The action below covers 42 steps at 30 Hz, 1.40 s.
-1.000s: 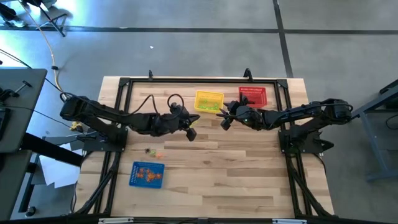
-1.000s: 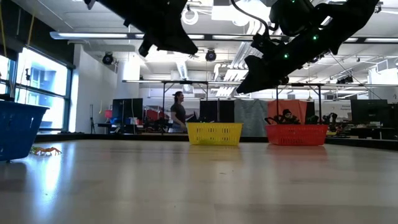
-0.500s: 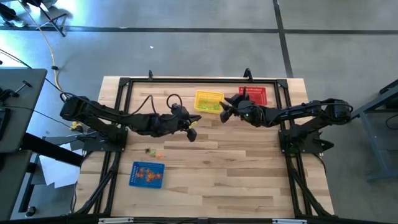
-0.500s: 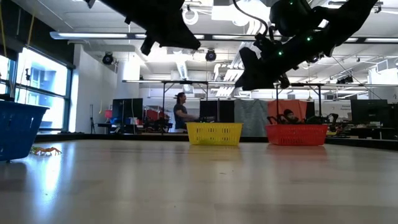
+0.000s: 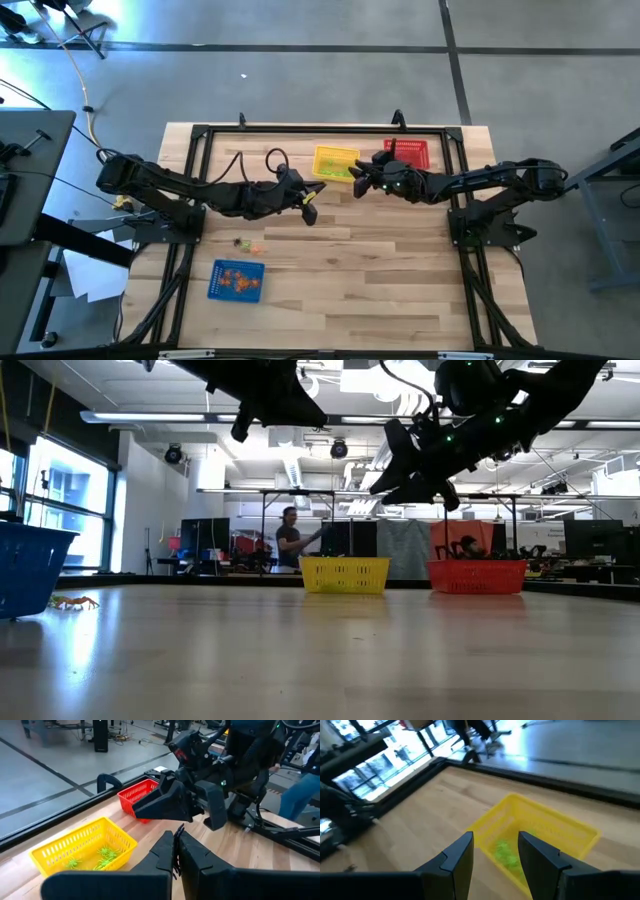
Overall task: Sort Halloween decoration
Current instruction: Put the black spider toy into the red bin
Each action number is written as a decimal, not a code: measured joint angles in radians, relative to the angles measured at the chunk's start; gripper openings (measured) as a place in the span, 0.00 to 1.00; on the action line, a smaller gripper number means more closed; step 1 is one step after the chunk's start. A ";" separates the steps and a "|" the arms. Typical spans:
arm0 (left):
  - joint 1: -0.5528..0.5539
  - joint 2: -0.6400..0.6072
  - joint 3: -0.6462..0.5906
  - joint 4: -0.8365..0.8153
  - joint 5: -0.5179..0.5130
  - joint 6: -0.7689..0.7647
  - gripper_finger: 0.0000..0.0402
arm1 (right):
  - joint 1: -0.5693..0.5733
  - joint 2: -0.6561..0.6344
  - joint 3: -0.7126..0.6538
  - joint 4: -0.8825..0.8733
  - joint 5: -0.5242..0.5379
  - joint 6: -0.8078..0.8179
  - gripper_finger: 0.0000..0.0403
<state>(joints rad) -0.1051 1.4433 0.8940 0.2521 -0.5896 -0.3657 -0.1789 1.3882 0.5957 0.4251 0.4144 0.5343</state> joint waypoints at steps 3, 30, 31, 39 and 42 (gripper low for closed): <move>0.000 0.000 0.000 -0.002 -0.001 0.020 0.00 | 0.000 0.000 0.000 -0.002 -0.019 0.035 0.37; -0.003 0.000 0.000 -0.014 -0.092 0.001 0.00 | 0.315 0.186 0.449 -0.387 0.172 -0.175 0.37; -0.003 0.000 0.000 -0.017 -0.092 0.001 0.00 | 0.314 0.186 0.449 -0.379 0.155 -0.185 0.37; -0.014 0.000 0.000 -0.022 -0.086 -0.024 0.00 | 0.310 0.187 0.449 -0.317 0.083 -0.282 0.37; -0.028 0.000 0.000 -0.022 -0.059 -0.032 0.00 | 0.307 0.187 0.448 -0.311 0.082 -0.305 0.37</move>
<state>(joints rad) -0.1330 1.4433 0.8940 0.2302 -0.6484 -0.3979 0.1278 1.5749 1.0439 0.1138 0.4969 0.2292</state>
